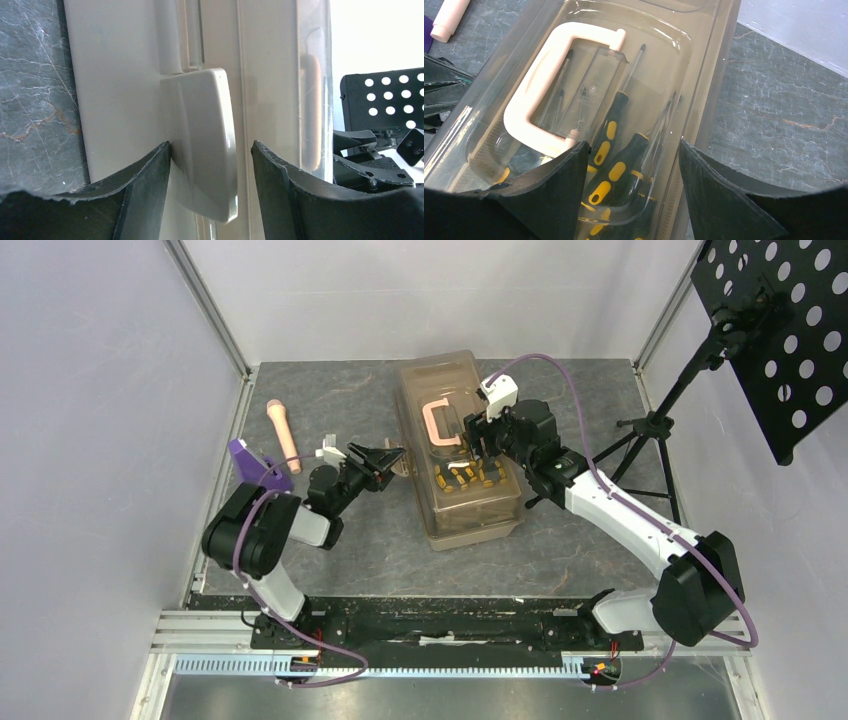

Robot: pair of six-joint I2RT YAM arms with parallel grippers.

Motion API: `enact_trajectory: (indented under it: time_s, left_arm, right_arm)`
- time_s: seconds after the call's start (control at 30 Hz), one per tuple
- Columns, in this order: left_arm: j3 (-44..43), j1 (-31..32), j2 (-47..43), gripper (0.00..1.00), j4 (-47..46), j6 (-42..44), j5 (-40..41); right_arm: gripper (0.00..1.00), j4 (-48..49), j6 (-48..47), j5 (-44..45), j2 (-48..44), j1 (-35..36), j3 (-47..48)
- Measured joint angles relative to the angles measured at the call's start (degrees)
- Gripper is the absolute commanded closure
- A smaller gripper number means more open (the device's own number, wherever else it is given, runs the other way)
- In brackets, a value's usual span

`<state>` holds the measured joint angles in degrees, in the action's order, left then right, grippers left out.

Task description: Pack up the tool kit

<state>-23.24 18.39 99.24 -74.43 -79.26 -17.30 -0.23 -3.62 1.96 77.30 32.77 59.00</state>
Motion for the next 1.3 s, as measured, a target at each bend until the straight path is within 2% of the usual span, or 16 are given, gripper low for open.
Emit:
enact_trajectory:
  time_s: [0.27, 0.57, 0.77, 0.93, 1.3]
  left_arm:
    - [-0.04, 0.39, -11.17, 0.33, 15.72, 3.98, 1.03]
    - [-2.36, 2.01, -13.22, 0.32, 23.98, 6.08, 2.43]
    - [-5.42, 3.67, -19.65, 0.45, 37.24, 11.56, 5.92]
    - [-9.49, 5.51, -22.58, 0.45, 47.67, 16.57, 9.53]
    - [-12.83, 6.86, -22.53, 0.48, 50.80, 19.67, 11.43]
  right_arm:
    - [0.32, 0.00, 0.00, -0.02, -0.02, 0.00, 0.00]
    - [0.32, -0.02, 0.04, -0.04, -0.09, 0.00, -0.02]
    - [0.32, 0.20, 0.15, -0.48, -0.35, 0.00, -0.33]
    - [0.32, 0.20, 0.15, -0.59, -0.37, -0.02, -0.35]
    - [0.32, 0.13, 0.15, -0.22, -0.50, -0.39, -0.37]
